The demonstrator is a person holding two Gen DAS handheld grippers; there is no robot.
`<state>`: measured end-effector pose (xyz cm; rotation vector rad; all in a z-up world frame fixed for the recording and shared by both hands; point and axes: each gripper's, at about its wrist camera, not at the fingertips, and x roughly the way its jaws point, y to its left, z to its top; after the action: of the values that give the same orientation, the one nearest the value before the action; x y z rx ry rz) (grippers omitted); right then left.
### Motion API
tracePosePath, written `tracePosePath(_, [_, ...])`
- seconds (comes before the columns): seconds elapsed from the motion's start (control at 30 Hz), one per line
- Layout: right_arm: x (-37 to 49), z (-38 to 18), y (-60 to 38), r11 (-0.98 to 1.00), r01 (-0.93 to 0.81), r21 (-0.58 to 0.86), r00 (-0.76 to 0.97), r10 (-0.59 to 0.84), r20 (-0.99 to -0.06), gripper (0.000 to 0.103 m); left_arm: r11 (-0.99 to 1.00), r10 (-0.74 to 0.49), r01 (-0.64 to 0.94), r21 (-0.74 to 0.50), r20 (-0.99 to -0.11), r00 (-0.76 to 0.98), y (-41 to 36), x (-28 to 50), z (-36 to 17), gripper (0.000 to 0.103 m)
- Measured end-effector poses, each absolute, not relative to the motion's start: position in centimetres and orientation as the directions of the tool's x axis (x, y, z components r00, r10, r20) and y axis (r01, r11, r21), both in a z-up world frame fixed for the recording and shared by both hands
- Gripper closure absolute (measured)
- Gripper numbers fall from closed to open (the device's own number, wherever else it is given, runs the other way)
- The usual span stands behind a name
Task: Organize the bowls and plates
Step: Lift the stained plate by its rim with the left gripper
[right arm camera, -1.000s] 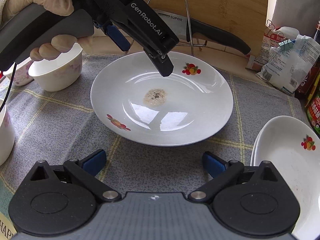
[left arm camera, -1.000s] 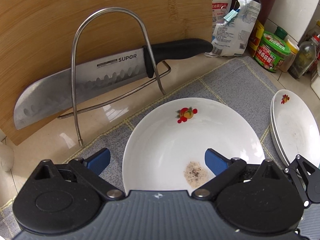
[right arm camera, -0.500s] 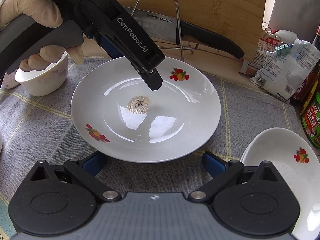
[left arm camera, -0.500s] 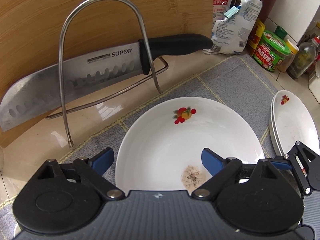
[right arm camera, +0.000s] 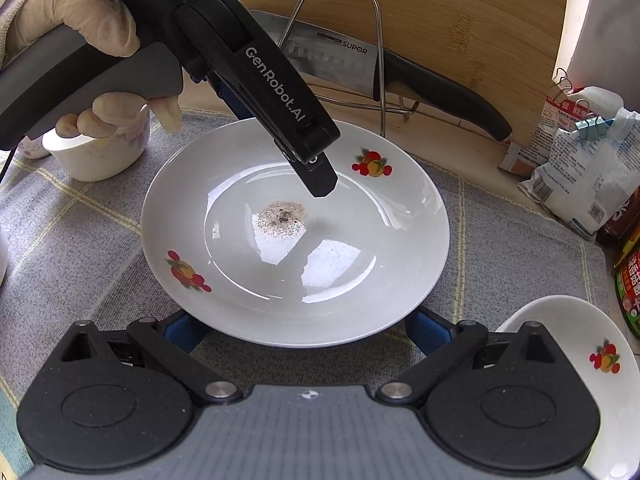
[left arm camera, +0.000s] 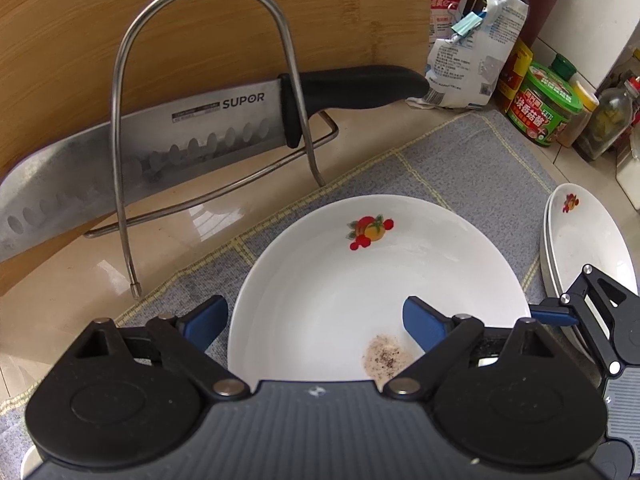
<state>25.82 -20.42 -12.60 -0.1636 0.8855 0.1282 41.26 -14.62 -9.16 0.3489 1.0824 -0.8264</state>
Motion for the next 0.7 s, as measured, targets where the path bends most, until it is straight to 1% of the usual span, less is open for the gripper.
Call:
tracePosePath(0.2, [26.00, -12.64, -20.58, 0.977, -0.202, -0.071, 0.622, 0.072, -0.780, 0.000, 0.657, -0.429, 0.738, -0.153, -0.881, 0.199, -14.75, 41.47, -9.33, 0.010])
tracePosePath(0.7, [26.04, -12.77, -20.53, 0.973, -0.222, -0.067, 0.628, 0.090, -0.773, 0.000, 0.638, -0.455, 0.747, -0.188, -0.874, 0.169, -14.91, 41.94, -9.54, 0.010])
